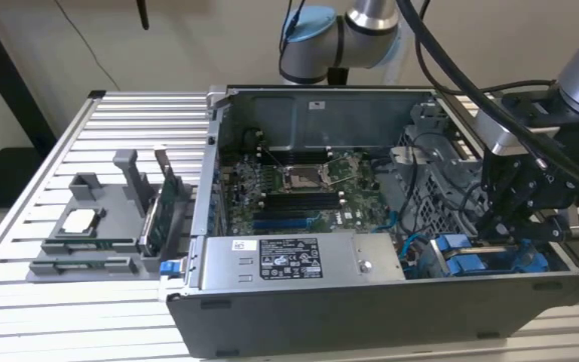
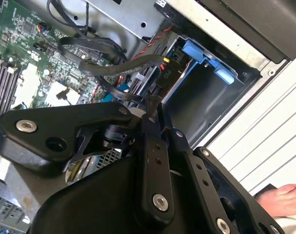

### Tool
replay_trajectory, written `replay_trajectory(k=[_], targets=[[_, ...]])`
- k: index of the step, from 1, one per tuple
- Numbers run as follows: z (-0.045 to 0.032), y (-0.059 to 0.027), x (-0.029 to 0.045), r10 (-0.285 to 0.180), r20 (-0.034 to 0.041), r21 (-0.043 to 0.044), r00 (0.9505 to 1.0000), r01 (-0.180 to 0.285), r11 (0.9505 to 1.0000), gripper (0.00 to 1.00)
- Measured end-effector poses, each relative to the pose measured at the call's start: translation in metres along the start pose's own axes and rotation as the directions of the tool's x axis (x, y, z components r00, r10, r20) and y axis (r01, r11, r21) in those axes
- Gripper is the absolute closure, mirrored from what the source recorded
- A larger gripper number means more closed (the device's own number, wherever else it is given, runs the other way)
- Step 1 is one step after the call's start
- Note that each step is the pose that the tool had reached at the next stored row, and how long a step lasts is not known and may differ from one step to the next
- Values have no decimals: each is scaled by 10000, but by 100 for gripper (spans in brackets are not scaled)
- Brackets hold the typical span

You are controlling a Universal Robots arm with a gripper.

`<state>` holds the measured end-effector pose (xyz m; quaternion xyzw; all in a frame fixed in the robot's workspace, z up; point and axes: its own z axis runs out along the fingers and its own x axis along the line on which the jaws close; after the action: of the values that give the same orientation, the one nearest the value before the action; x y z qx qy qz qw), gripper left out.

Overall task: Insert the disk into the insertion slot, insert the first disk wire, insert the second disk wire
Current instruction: 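Insert the second disk wire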

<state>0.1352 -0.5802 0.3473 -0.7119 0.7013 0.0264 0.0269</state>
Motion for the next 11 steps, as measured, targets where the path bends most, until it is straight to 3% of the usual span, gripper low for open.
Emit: replay_trajectory(k=[11], targets=[[15, -16, -36, -1, 10, 0, 10000, 1, 10000, 84]])
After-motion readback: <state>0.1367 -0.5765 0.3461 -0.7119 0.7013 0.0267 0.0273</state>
